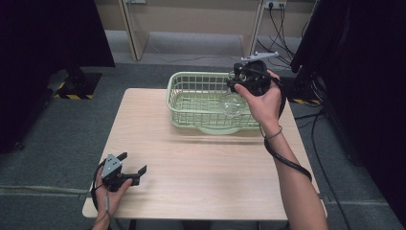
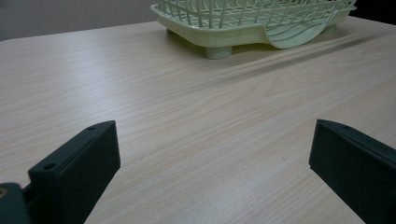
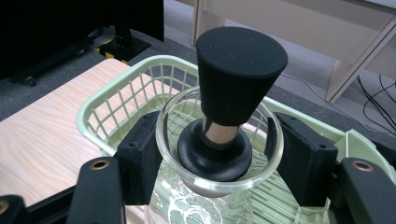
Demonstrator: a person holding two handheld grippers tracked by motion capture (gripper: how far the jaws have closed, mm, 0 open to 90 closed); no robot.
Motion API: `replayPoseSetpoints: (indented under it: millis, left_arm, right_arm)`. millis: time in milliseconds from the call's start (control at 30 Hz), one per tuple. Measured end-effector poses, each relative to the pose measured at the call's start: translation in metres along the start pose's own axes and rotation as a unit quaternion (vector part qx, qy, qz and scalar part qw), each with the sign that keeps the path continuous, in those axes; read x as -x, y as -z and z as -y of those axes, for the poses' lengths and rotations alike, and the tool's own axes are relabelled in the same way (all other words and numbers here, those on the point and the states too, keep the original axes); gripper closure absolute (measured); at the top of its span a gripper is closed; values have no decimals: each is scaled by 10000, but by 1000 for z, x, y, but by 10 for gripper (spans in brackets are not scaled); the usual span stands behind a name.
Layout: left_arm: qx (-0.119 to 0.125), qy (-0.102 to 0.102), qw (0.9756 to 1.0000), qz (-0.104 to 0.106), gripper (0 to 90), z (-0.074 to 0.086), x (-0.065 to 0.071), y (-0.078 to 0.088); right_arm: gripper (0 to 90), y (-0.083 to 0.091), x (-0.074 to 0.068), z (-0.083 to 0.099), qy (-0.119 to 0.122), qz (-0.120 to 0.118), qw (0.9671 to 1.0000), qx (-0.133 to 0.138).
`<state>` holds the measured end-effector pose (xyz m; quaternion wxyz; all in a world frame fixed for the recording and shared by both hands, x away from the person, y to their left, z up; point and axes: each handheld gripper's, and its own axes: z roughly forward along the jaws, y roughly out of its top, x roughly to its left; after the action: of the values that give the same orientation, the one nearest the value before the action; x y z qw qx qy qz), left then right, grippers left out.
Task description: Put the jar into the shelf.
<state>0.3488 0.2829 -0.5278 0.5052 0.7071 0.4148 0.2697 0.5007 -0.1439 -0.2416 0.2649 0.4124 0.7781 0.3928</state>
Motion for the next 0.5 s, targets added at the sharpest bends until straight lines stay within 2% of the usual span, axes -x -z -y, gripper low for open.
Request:
replayPoseSetpoints:
  millis: [500]
  left_arm:
    - [7,-1,10000,8,15,0,0,0]
  right_arm:
    - [372,-32,18,-15,-285,128,9993,-181]
